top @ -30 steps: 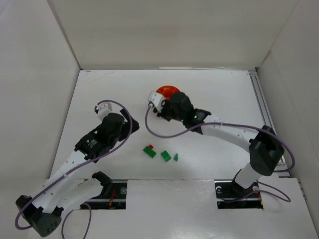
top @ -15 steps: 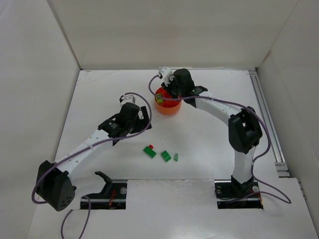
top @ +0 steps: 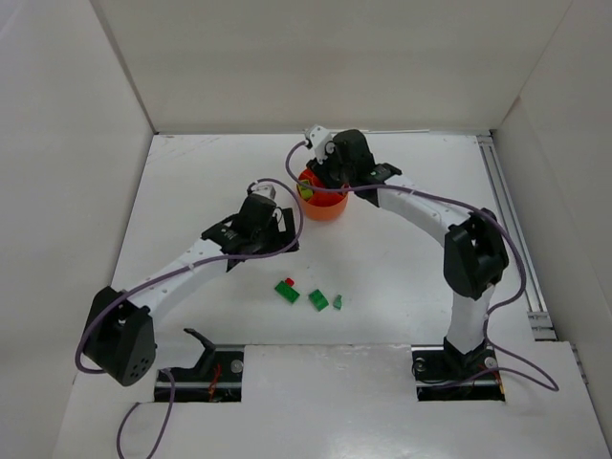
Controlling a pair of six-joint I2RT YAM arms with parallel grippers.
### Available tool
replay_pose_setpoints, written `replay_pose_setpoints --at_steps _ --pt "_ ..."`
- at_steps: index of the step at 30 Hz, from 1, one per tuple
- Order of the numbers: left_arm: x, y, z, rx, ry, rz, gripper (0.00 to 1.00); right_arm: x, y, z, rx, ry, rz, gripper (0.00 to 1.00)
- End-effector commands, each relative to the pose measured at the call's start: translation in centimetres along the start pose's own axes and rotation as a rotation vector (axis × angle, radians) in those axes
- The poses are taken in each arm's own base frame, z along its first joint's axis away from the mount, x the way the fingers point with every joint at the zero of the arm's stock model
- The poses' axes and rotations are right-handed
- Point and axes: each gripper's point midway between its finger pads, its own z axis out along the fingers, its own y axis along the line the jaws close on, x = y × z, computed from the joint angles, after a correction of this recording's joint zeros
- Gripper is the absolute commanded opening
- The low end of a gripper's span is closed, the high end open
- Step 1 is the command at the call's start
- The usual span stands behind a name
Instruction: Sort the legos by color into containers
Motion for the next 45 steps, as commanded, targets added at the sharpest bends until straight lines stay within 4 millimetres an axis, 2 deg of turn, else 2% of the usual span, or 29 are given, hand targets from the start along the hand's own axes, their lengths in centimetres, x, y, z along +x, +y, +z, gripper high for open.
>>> replay_pose_setpoints --at_steps 1,2,4,5,7,10,11,12,14,16,17,18,20,21,24,26,27,33,37,39,42,45 --pt "0.0 -0.9 0.6 0.037 0.031 0.027 0.86 -4.6 -1.8 -4.3 0.087 -0.110 0.013 0.52" --pt "0.6 -1.0 1.0 0.031 0.052 0.036 0.84 -5.1 -2.1 -5.4 0.104 -0.125 0.032 0.53" --pt "2.2 -1.5 1.2 0.026 0.090 0.075 0.82 -4.1 -2.1 -6.3 0.117 -0.102 0.044 0.53" --pt "2.6 -2.0 1.1 0.035 0.096 0.078 0.81 -4.6 -2.2 -7.6 0.123 -0.123 0.055 0.53" --pt "4.0 -2.6 1.5 0.024 0.121 0.102 0.78 -4.2 -1.9 -8.6 0.121 -0.125 0.081 0.53" --pt "5.7 -1.8 2.3 -0.037 0.163 0.108 0.72 -3.1 -1.6 -10.4 0.132 -0.126 0.119 0.53" --pt "6.1 -1.8 2.5 -0.047 0.166 0.123 0.70 -2.0 -1.2 -10.6 0.126 -0.107 0.118 0.53" --pt "6.3 -1.4 2.7 -0.070 0.172 0.117 0.67 -2.5 -1.0 -11.7 0.131 -0.129 0.139 0.53" --pt "7.4 -0.8 3.3 -0.100 0.200 0.122 0.60 -1.9 -0.7 -12.5 0.129 -0.123 0.152 0.53" --pt "8.1 -0.4 3.8 -0.115 0.216 0.117 0.58 -1.4 -0.4 -13.7 0.130 -0.131 0.165 0.53" --pt "8.9 0.6 4.1 -0.147 0.231 0.125 0.57 -1.3 -0.4 -14.1 0.131 -0.134 0.165 0.53" --pt "8.7 0.4 4.2 -0.141 0.223 0.112 0.55 -0.7 -0.2 -14.3 0.128 -0.127 0.174 0.53" --pt "9.7 0.8 4.7 -0.155 0.245 0.125 0.53 -1.2 -0.3 -15.3 0.134 -0.151 0.175 0.53" --pt "9.7 0.7 4.7 -0.156 0.244 0.116 0.52 -0.6 0.3 -15.1 0.121 -0.131 0.170 0.53" --pt "10.6 0.6 4.9 -0.166 0.259 0.137 0.49 -0.7 0.3 -15.7 0.124 -0.144 0.170 0.53" --pt "11.5 0.9 4.9 -0.180 0.280 0.142 0.49 0.0 0.3 -15.6 0.130 -0.124 0.170 0.53" --pt "11.5 0.8 4.9 -0.181 0.280 0.134 0.43 -0.3 0.2 -15.9 0.132 -0.132 0.171 0.53" --pt "13.3 2.4 4.8 -0.243 0.328 0.127 0.38 0.0 0.2 -15.6 0.139 -0.121 0.171 0.53" --pt "13.6 2.8 4.7 -0.259 0.344 0.132 0.29 0.4 0.3 -15.5 0.136 -0.112 0.171 0.53" --pt "14.1 2.6 4.4 -0.257 0.355 0.152 0.29 0.4 0.3 -15.5 0.136 -0.112 0.171 0.53" --pt "13.8 1.9 4.1 -0.240 0.343 0.147 0.29 0.4 0.3 -15.5 0.136 -0.112 0.171 0.53" --pt "13.9 2.0 4.0 -0.246 0.349 0.150 0.31 0.4 0.3 -15.5 0.136 -0.112 0.171 0.53"
